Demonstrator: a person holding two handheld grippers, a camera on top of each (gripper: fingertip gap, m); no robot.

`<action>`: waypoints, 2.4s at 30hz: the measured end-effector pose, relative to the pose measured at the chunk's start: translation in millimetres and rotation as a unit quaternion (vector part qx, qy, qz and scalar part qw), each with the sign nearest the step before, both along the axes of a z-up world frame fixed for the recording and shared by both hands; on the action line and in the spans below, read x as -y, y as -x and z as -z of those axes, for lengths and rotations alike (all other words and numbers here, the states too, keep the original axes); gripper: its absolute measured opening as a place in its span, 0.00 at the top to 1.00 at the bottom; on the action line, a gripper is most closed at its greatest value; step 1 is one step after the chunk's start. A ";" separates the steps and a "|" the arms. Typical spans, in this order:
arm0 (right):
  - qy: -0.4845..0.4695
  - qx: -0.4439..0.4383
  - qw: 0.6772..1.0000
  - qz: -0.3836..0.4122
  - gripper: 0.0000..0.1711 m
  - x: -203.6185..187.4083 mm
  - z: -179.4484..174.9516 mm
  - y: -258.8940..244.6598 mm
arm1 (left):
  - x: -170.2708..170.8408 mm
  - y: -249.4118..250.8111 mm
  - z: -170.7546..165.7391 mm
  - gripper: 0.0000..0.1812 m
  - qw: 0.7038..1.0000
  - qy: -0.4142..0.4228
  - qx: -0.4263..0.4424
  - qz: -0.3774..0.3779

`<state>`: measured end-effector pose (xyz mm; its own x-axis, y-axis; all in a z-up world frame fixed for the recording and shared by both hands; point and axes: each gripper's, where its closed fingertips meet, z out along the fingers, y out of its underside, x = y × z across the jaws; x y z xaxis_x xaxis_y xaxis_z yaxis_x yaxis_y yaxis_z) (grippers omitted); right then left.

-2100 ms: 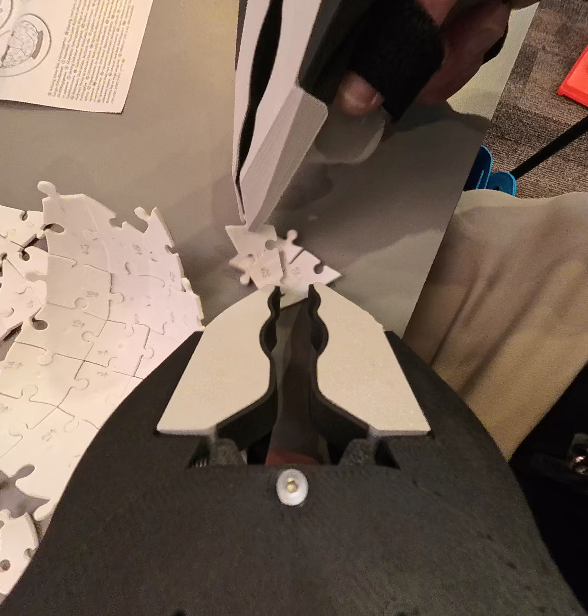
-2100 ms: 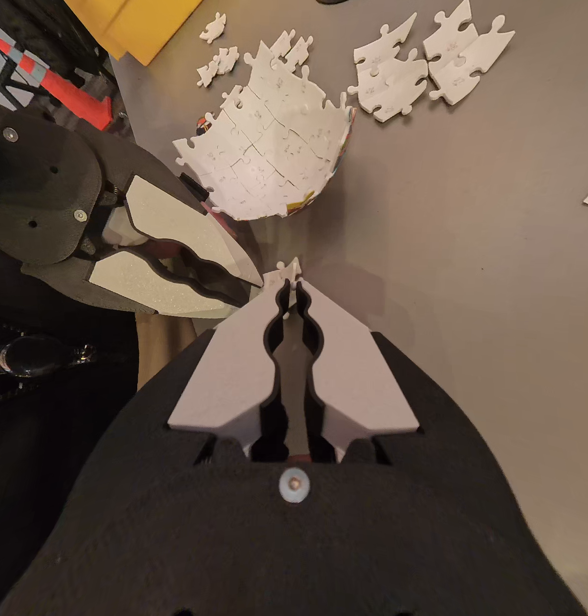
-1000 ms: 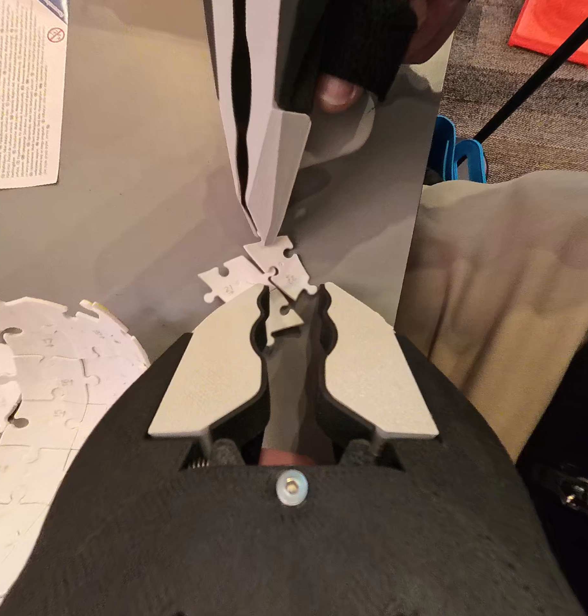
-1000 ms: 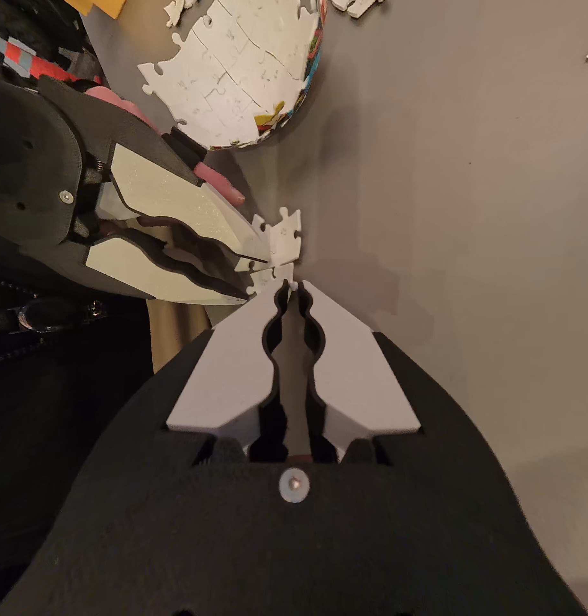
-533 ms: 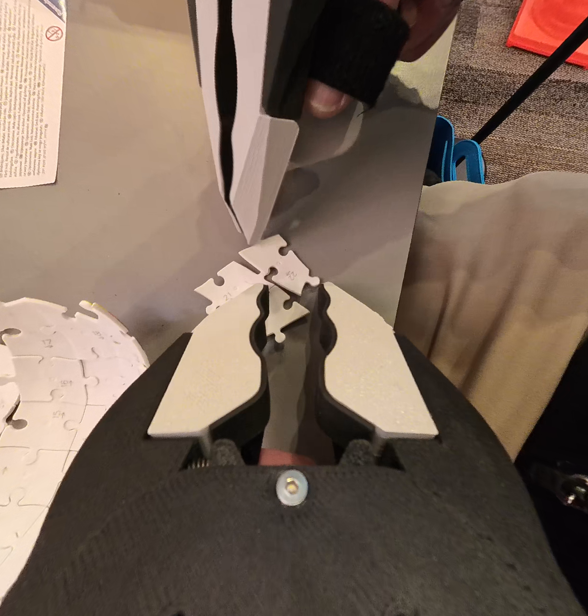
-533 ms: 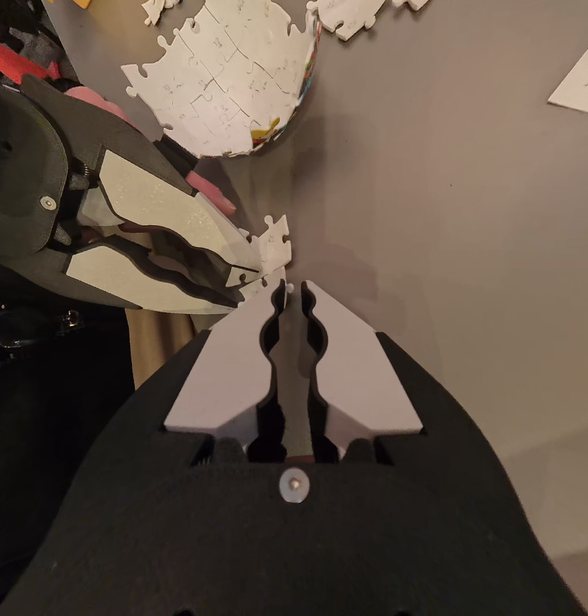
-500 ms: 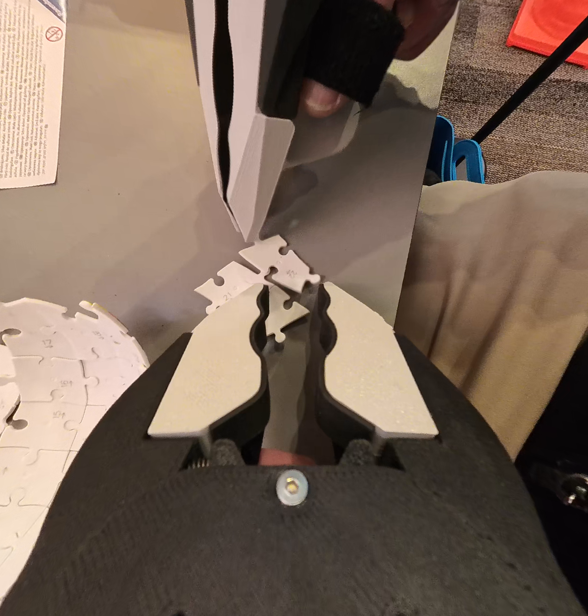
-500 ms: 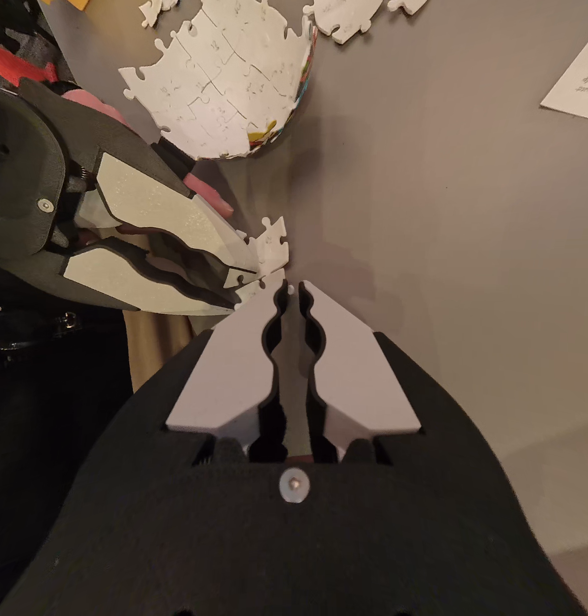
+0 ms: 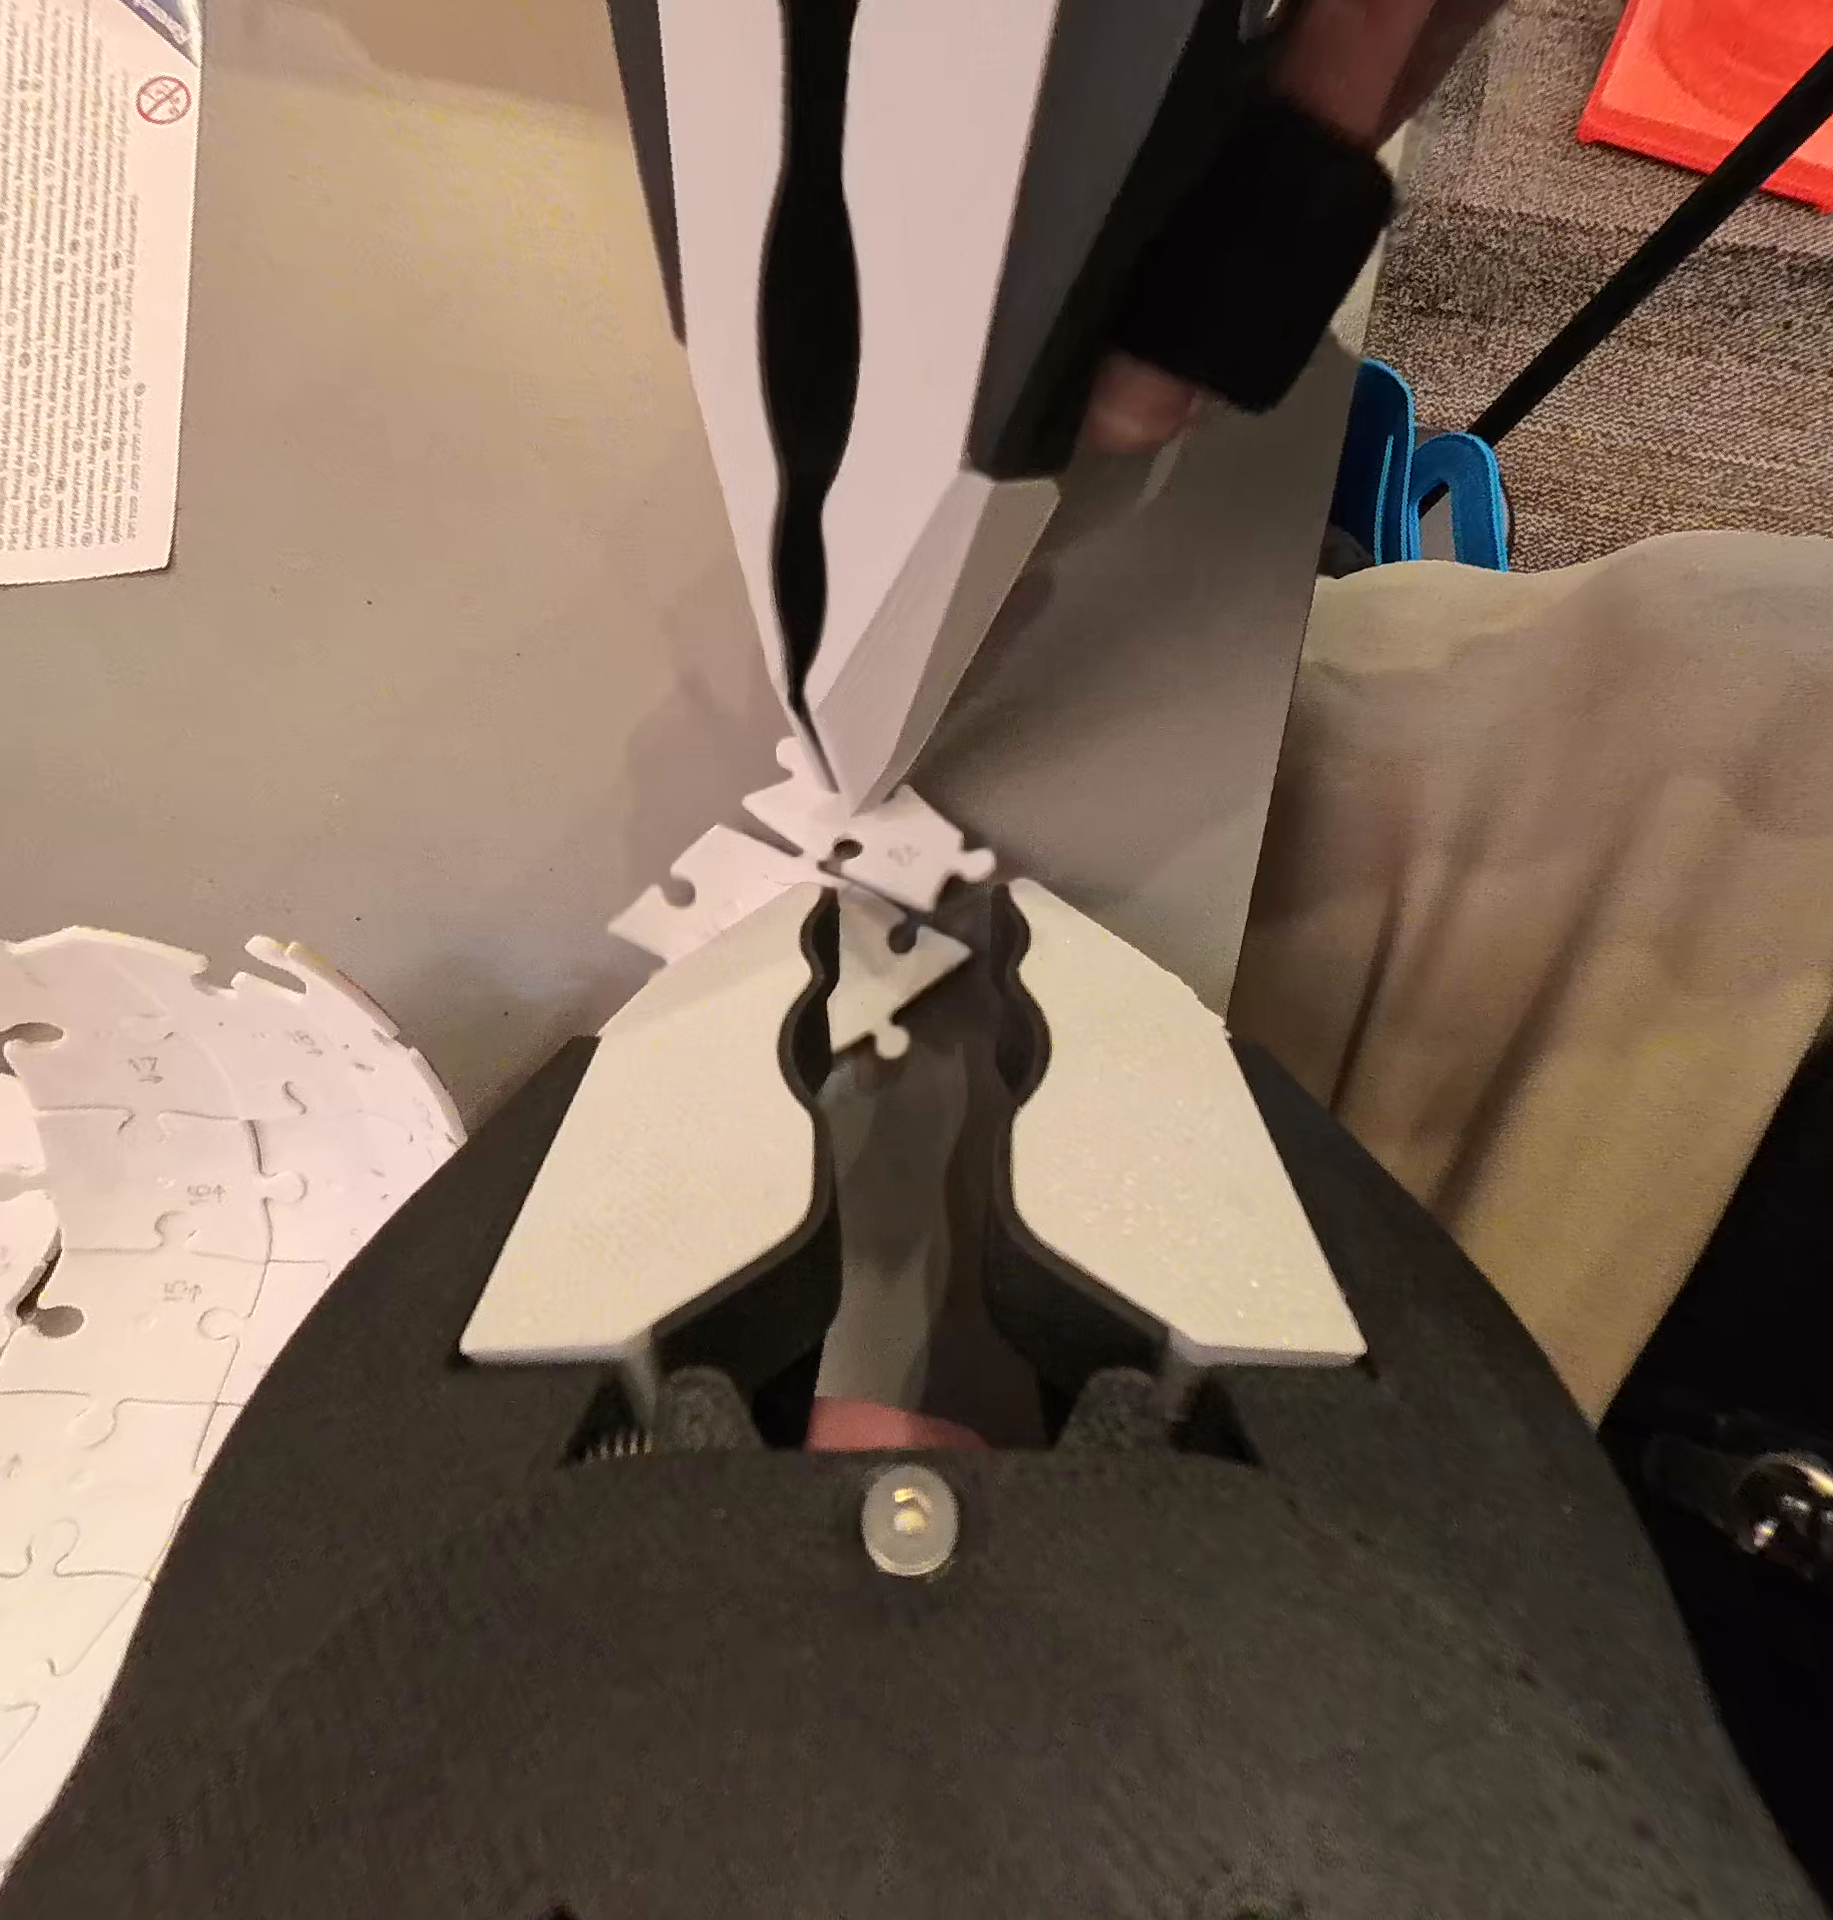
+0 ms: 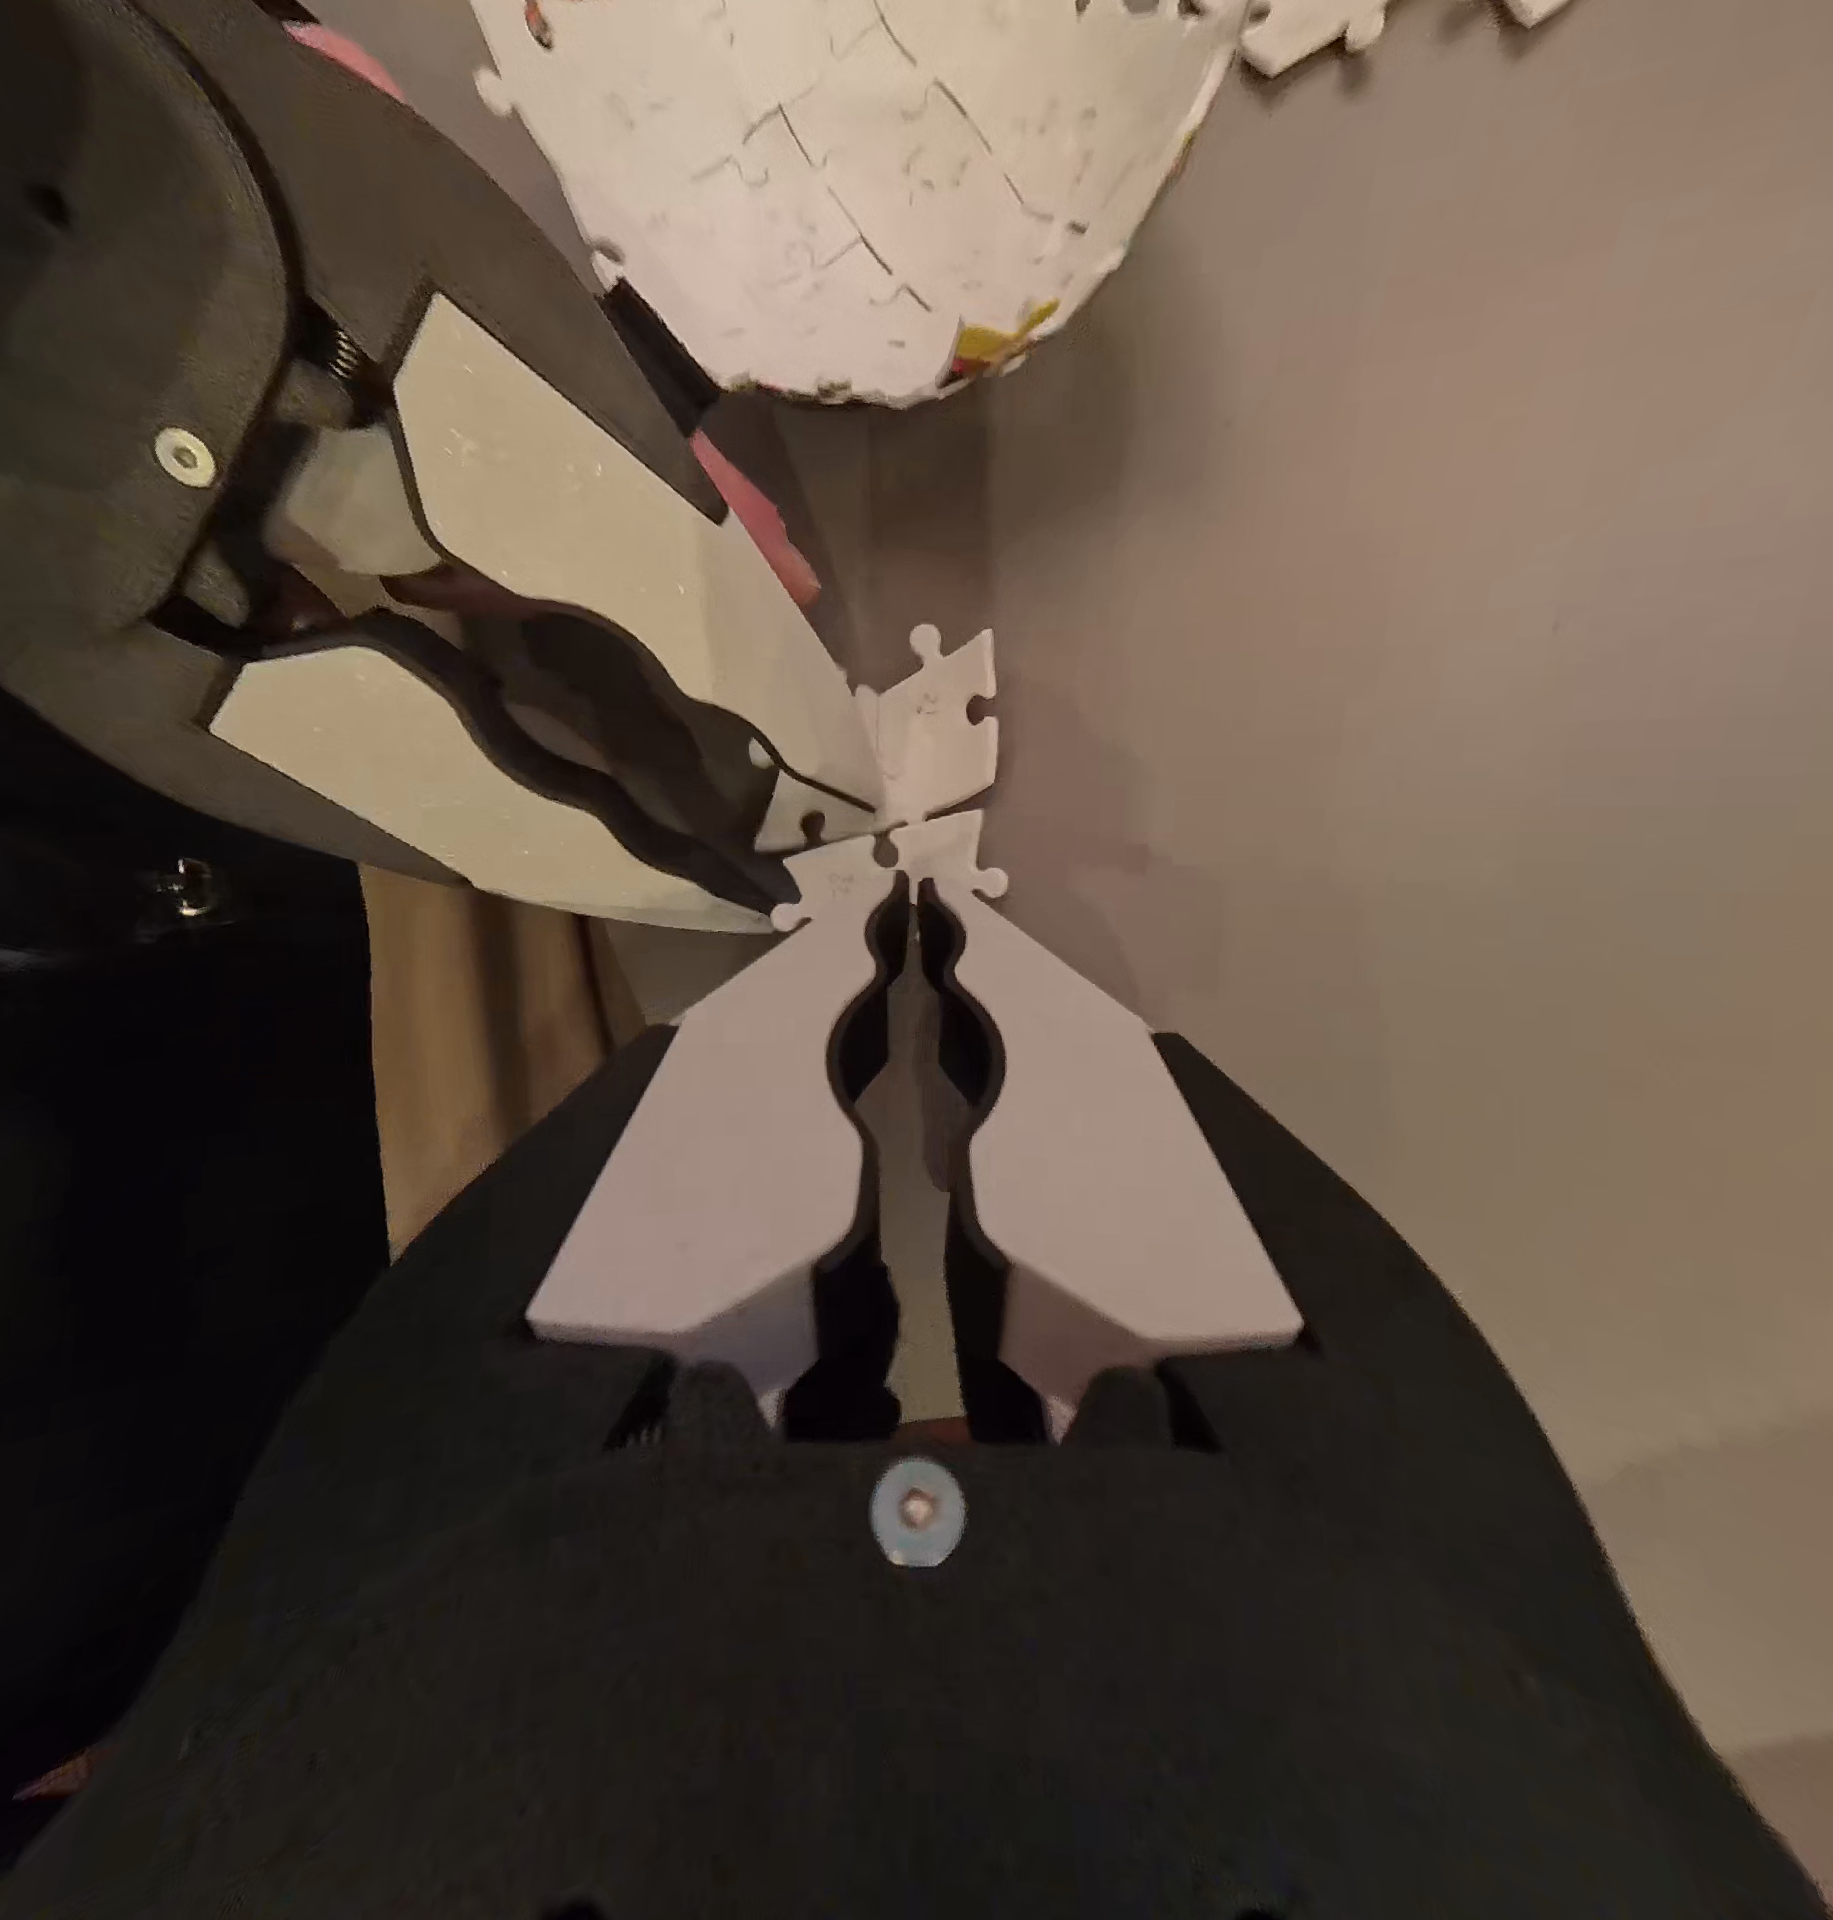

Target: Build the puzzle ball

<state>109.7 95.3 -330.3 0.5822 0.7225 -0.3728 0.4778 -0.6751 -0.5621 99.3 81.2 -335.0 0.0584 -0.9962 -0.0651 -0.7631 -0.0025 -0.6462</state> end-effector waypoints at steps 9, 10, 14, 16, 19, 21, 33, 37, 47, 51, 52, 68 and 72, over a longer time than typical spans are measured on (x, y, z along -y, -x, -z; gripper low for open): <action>-0.041 0.017 0.999 -0.001 1.00 -8.7 0.8 0.2 | -0.4 0.1 0.1 0.85 1.000 0.002 0.002 0.001; -0.046 0.020 0.999 -0.002 1.00 -9.6 0.8 0.4 | -0.4 0.0 0.0 0.85 1.000 0.002 0.002 0.001; -0.067 0.031 0.997 -0.014 1.00 -13.3 0.7 2.0 | -0.2 0.1 0.1 0.85 1.000 0.002 0.002 0.003; -0.075 0.033 0.997 -0.016 1.00 -15.5 0.8 2.4 | -0.2 0.1 0.1 0.85 1.000 0.002 0.002 0.003; -0.079 0.038 0.996 -0.020 1.00 -16.6 1.4 2.3 | -0.2 1.8 -0.2 0.86 1.000 -0.005 -0.004 0.006; -0.085 0.039 0.995 -0.019 1.00 -17.6 1.8 2.4 | -0.7 3.6 -2.8 0.86 1.000 -0.008 -0.003 0.003; -0.105 0.034 0.993 -0.038 1.00 -18.9 0.5 9.1 | -5.1 9.9 -1.0 0.85 0.999 -0.017 -0.025 -0.012; -0.114 0.036 0.991 -0.056 1.00 -19.1 1.2 11.8 | -3.8 9.8 -0.1 0.85 1.000 -0.013 -0.021 -0.001; -0.138 0.052 0.984 -0.100 1.00 -17.7 1.2 16.6 | -1.5 9.6 0.0 0.87 0.999 -0.012 -0.016 0.030; -0.147 0.044 0.983 -0.103 1.00 -16.1 -3.8 18.0 | -1.3 9.8 0.0 0.87 0.999 -0.014 -0.017 0.037; -0.149 0.043 0.982 -0.106 1.00 -15.4 -3.6 18.6 | -1.2 9.7 -0.1 0.87 0.999 -0.016 -0.017 0.040; -0.170 0.072 0.973 -0.136 1.00 -12.6 1.6 20.1 | -3.7 14.5 -1.0 0.87 0.998 -0.039 -0.030 0.048; -0.182 0.075 0.970 -0.139 1.00 -11.5 0.9 20.3 | -5.3 15.7 -1.0 0.85 0.998 -0.036 -0.034 0.043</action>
<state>89.4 106.8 -331.2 0.3732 0.9277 0.0106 0.7089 -0.2778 -0.6483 83.6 86.4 -334.0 -0.0334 -0.9898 -0.1384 -0.8010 0.1094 -0.5886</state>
